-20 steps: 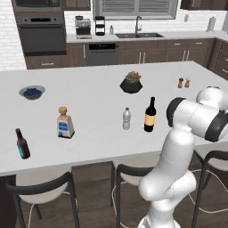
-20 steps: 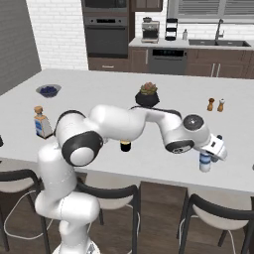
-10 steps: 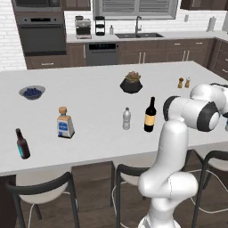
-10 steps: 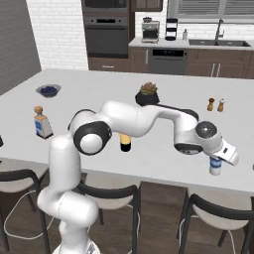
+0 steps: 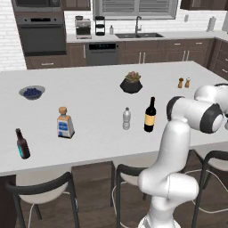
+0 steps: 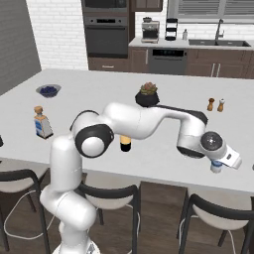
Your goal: Move the plastic bottles in the middle to the plastics group, and the glass bottles in the middle to the glass group.
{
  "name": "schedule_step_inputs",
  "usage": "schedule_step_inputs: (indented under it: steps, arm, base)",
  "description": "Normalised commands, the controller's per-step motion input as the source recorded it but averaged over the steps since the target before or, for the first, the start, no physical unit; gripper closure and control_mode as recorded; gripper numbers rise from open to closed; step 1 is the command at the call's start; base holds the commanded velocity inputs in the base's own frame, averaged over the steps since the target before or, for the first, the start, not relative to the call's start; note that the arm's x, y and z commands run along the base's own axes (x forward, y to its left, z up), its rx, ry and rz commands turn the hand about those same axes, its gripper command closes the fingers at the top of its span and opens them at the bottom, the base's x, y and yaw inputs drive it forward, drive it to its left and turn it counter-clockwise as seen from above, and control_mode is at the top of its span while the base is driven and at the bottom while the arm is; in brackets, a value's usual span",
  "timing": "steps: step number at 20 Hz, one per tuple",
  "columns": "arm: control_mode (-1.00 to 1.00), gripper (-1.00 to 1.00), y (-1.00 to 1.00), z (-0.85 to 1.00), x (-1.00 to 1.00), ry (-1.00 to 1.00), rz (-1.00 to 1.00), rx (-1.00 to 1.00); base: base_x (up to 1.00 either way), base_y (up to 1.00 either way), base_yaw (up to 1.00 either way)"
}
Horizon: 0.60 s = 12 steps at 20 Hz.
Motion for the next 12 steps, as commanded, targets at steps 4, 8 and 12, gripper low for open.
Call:
schedule_step_inputs:
  steps: [4, 8, 12]
  arm:
    - [-1.00, 1.00, 0.00, 0.05, 0.09, 0.00, 0.00, -0.06]
    - [-1.00, 1.00, 0.01, 0.00, 0.13, 0.05, 0.00, -0.09]
    - [-1.00, 1.00, 0.01, 0.00, 0.03, 0.10, 0.04, -0.02]
  base:
    - [0.00, 0.00, 0.00]
    - [0.00, 0.00, 0.00]
    - [0.00, 0.00, 0.00]
